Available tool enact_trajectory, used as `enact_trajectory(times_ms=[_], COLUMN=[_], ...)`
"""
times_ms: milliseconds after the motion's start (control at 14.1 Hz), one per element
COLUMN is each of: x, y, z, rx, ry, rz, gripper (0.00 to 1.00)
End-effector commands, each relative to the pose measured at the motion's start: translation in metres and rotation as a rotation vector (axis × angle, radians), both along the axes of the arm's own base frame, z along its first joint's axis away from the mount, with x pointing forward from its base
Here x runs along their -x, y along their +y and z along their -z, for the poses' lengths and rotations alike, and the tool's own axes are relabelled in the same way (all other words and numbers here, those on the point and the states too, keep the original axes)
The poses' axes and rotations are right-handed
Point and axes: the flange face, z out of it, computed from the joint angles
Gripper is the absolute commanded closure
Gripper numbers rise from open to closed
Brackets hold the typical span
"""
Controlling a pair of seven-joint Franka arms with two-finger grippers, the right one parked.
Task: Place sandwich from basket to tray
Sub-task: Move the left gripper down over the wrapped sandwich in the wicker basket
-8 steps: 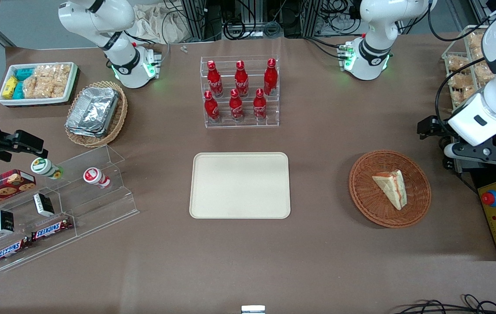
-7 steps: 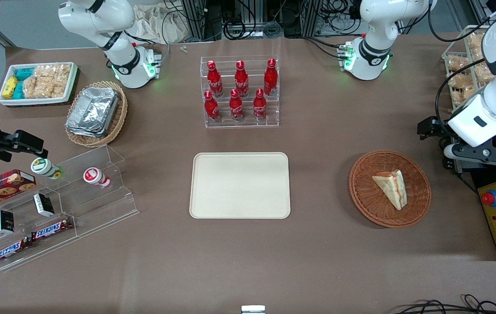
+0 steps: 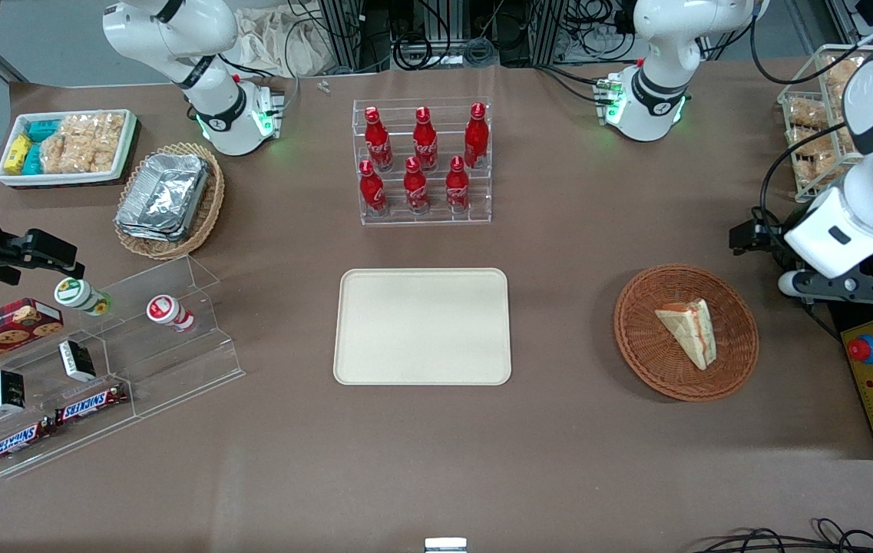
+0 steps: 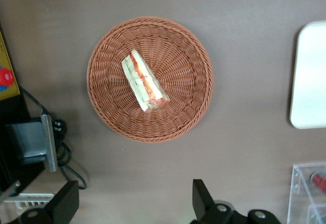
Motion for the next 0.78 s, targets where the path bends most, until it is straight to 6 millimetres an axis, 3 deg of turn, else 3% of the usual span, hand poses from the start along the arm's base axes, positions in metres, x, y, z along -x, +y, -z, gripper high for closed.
enact_trajectory(times_ms=[0, 212, 708], x=[-0.012, -0.011, -0.022], y=[0.007, 0.008, 0.003], z=[0.043, 0.086, 0.167], rx=[0.008, -0.011, 0.013], ry=[-0.029, -0.088, -0.133], rz=[-0.13, -0.368, -0.632], gripper=[0.0, 0.0, 0.0])
